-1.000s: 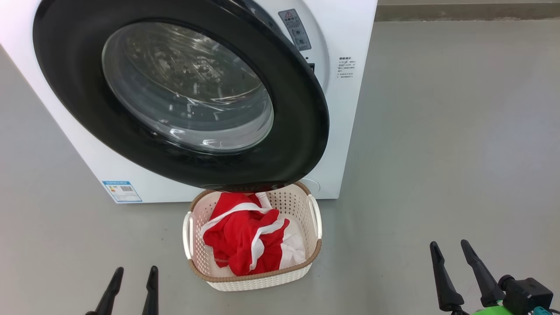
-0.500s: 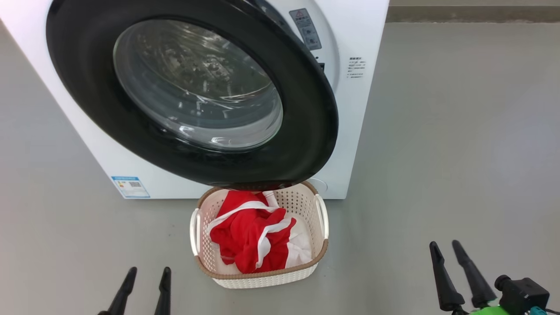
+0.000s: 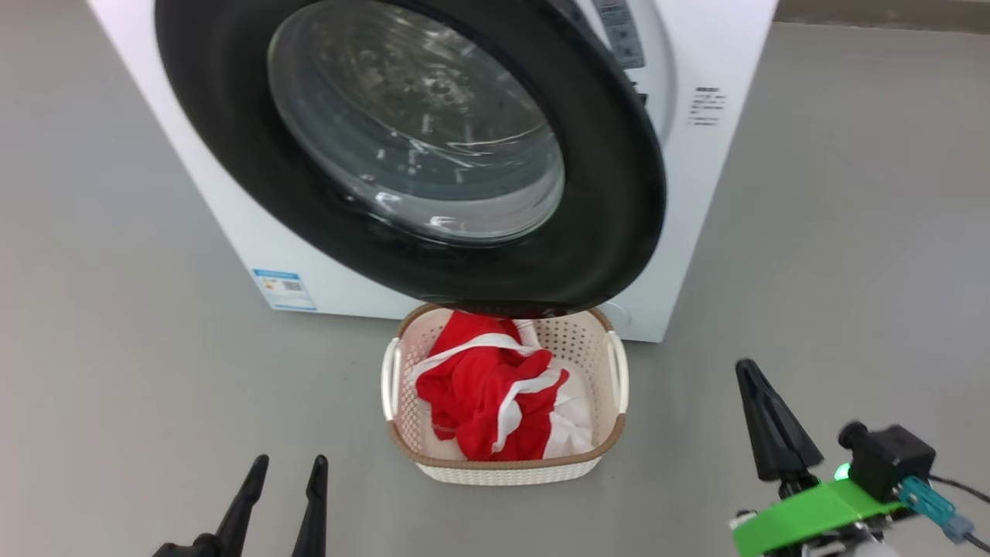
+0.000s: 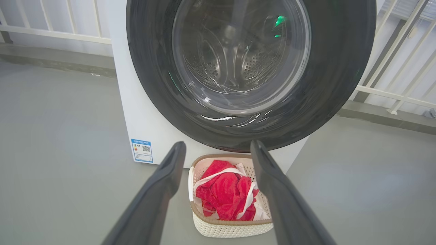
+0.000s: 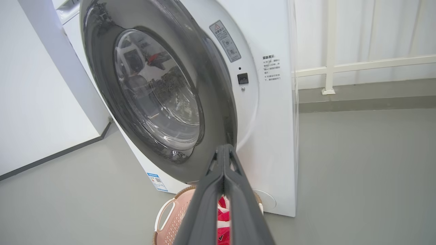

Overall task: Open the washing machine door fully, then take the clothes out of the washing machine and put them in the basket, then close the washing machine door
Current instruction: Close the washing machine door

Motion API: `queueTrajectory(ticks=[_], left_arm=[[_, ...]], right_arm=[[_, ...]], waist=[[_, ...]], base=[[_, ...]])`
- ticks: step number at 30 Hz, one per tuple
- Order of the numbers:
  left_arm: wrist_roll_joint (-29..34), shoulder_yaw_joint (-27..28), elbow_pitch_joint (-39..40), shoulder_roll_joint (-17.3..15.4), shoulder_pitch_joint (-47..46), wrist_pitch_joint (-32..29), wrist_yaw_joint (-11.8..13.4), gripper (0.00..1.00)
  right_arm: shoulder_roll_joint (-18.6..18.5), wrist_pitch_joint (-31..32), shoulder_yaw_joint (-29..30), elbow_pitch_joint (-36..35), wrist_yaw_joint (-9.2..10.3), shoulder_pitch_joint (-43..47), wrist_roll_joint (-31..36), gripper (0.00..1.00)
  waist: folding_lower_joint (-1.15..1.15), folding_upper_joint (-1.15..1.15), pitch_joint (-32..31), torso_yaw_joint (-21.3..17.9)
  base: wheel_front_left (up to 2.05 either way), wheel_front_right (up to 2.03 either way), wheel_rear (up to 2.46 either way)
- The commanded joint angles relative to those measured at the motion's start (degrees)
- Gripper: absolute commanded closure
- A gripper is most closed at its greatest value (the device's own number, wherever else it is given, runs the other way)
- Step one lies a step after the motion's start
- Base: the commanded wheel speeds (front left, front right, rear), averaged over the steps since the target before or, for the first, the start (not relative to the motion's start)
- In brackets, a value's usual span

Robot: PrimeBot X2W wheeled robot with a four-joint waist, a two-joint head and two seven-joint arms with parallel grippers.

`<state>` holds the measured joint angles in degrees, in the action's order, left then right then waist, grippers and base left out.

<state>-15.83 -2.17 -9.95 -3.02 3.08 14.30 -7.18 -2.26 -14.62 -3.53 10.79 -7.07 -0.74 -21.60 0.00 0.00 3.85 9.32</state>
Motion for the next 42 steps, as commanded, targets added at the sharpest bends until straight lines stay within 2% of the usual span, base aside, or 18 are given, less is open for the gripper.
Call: queueTrajectory(ticks=[1,8,19,42], left_arm=[[-0.6,1.6,1.3,-0.3,-2.3,0.7,-0.3,0.00],[-1.1,0.9,1.7,-0.1,-4.3,0.7,-0.3,0.00],[-2.7,-1.2,2.4,0.1,-9.6,0.7,-0.3,0.00],[-6.3,-6.1,4.1,0.1,-17.3,0.7,-0.3,0.00]], right_arm=[[-0.6,-0.4,-2.0,-1.0,-0.42,-3.5,-0.5,1.00],[-0.8,-0.4,-3.8,0.7,-0.42,-11.4,-0.7,1.00],[-1.3,-0.4,-3.2,3.4,-0.42,-21.7,-0.4,1.00],[-3.8,-0.4,-1.0,5.3,-0.42,-34.7,0.5,1.00]], waist=[[0.00,0.00,0.7,1.9],[0.00,0.00,4.0,3.7],[0.00,0.00,10.8,6.7],[0.00,0.00,21.9,10.1]], base=[[0.00,0.00,0.00],[0.00,0.00,0.00],[0.00,0.00,0.00],[0.00,0.00,0.00]])
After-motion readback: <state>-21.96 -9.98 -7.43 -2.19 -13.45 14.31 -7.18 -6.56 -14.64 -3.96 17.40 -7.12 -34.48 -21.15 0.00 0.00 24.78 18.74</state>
